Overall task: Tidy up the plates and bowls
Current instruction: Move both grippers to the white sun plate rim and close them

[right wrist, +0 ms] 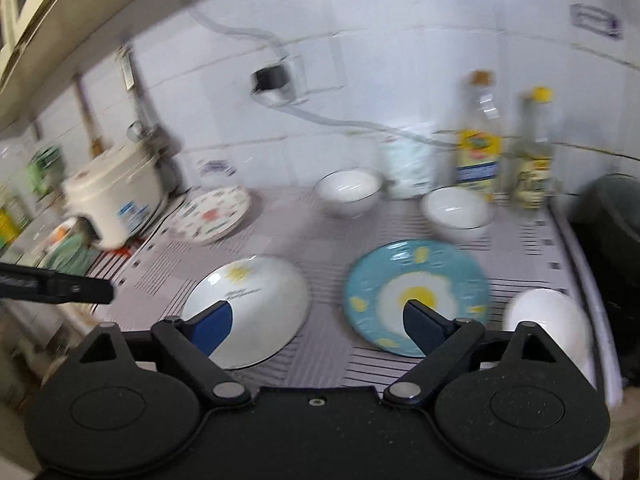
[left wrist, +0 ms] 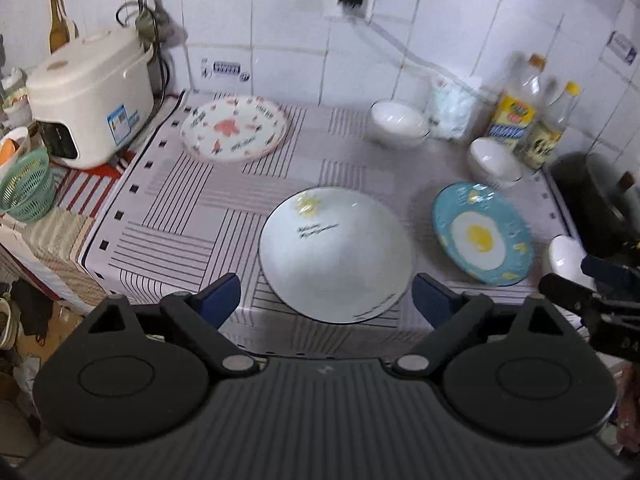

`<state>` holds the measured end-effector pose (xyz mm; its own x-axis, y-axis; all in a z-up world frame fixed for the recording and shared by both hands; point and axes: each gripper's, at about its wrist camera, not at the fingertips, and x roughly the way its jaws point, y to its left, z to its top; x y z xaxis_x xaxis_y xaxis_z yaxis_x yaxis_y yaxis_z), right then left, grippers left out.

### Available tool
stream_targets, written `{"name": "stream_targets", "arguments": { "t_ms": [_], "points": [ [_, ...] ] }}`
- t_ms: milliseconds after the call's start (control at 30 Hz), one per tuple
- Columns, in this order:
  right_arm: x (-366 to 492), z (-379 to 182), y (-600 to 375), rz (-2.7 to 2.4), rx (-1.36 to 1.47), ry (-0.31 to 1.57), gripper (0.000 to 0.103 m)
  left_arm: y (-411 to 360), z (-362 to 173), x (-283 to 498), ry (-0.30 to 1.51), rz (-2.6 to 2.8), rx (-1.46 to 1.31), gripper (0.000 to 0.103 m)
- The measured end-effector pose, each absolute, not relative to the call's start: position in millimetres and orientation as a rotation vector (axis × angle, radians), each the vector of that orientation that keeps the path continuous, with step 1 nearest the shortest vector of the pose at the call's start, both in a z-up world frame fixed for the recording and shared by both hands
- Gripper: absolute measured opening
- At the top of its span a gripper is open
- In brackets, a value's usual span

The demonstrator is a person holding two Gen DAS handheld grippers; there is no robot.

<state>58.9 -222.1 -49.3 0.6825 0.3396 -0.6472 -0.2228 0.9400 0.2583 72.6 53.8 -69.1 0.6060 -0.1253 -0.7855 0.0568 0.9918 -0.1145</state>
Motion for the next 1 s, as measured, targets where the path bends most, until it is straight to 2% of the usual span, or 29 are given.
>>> {"name": "stream_targets", "arguments": {
  "t_ms": [67,200,267,300,333,367,433,700,733,767,800,833,867,933,1000],
  "points": [
    [65.2,-61.8,-211.1,0.372,0.175,0.782,0.094,59.4,-86.3,87.2,0.950,-0.100,-0.077,0.087],
    [88.1,-97.3,-193.5,0.420,0.243,0.864,0.092,77.6,-125.8,122.1,1.041,-0.081,-0.126,0.087],
    [99.4,-119.1,-185.9,0.419,0.292,0.929,0.084,85.4,-148.6,137.7,1.065,-0.083,-0.139,0.085],
    [105.3,-130.8,-181.9,0.420,0.314,0.961,0.082,88.5,-162.3,146.6,1.084,-0.074,-0.136,0.082],
    [110.7,-142.7,-177.7,0.420,0.340,0.986,0.076,90.3,-173.4,153.0,1.097,-0.068,-0.130,0.072],
    [114.9,-153.3,-175.5,0.412,0.361,1.008,0.070,92.5,-186.4,160.7,1.116,-0.058,-0.127,0.066],
    [123.7,-170.3,-166.0,0.383,0.359,1.039,0.066,96.4,-202.1,172.0,1.159,-0.057,-0.159,0.063],
    [138.4,-193.7,-160.5,0.319,0.446,1.031,0.063,108.6,-223.5,206.3,1.173,-0.101,-0.175,0.062],
    [139.0,-197.3,-160.6,0.315,0.447,1.025,0.057,109.6,-226.3,210.3,1.176,-0.115,-0.165,0.062],
    [139.1,-198.5,-160.8,0.313,0.457,1.021,0.049,111.0,-228.8,214.3,1.183,-0.128,-0.161,0.057],
    [138.7,-199.3,-161.6,0.299,0.465,1.020,0.047,113.8,-232.3,220.3,1.193,-0.147,-0.167,0.050],
    [138.2,-200.7,-163.0,0.284,0.464,1.020,0.037,115.0,-236.9,226.0,1.222,-0.179,-0.175,0.034],
    [136.6,-202.9,-163.7,0.262,0.453,1.024,0.021,115.5,-237.9,229.2,1.232,-0.205,-0.175,0.029],
    [138.3,-207.9,-166.1,0.251,0.489,1.020,0.018,113.2,-236.3,232.9,1.238,-0.263,-0.157,0.020],
    [138.5,-212.6,-166.7,0.232,0.556,1.017,0.018,109.7,-236.3,232.8,1.234,-0.282,-0.121,0.020]
  ]
}}
